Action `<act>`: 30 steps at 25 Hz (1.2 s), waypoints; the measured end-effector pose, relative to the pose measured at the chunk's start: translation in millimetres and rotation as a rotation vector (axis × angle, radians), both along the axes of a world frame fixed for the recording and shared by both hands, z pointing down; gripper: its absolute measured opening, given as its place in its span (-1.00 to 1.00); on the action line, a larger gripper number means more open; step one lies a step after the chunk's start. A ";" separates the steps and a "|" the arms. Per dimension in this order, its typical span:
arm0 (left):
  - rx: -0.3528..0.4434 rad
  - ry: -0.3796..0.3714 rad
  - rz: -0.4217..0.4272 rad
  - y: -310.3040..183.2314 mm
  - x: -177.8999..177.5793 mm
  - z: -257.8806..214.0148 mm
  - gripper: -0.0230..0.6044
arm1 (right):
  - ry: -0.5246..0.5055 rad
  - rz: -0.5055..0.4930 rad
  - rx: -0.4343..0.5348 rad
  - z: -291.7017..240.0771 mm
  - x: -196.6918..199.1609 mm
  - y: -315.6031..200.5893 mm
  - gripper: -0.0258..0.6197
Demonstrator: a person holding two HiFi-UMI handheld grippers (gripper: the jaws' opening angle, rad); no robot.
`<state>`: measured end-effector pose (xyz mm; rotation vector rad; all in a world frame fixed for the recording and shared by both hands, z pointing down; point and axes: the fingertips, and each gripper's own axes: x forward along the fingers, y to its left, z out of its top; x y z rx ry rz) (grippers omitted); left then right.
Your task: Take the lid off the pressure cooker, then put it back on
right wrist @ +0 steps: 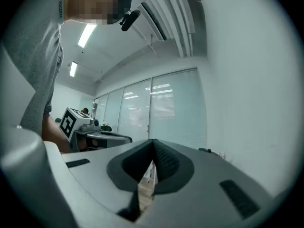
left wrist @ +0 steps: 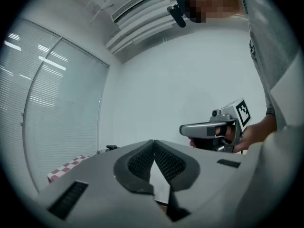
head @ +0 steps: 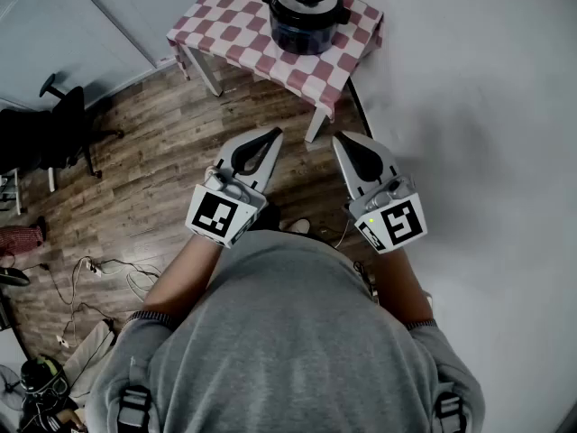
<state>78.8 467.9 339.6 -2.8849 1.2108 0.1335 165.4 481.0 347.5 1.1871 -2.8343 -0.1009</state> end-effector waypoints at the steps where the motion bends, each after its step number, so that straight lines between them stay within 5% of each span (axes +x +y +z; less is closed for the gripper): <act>1: 0.001 0.001 0.003 0.3 0.2 -0.8 -0.87 | 0.002 0.001 0.000 -0.3 -0.4 0.3 -0.90; 30: 0.014 -0.012 0.008 -4.4 3.8 0.2 -0.86 | 0.016 0.000 -0.019 10.0 4.8 -2.8 -0.82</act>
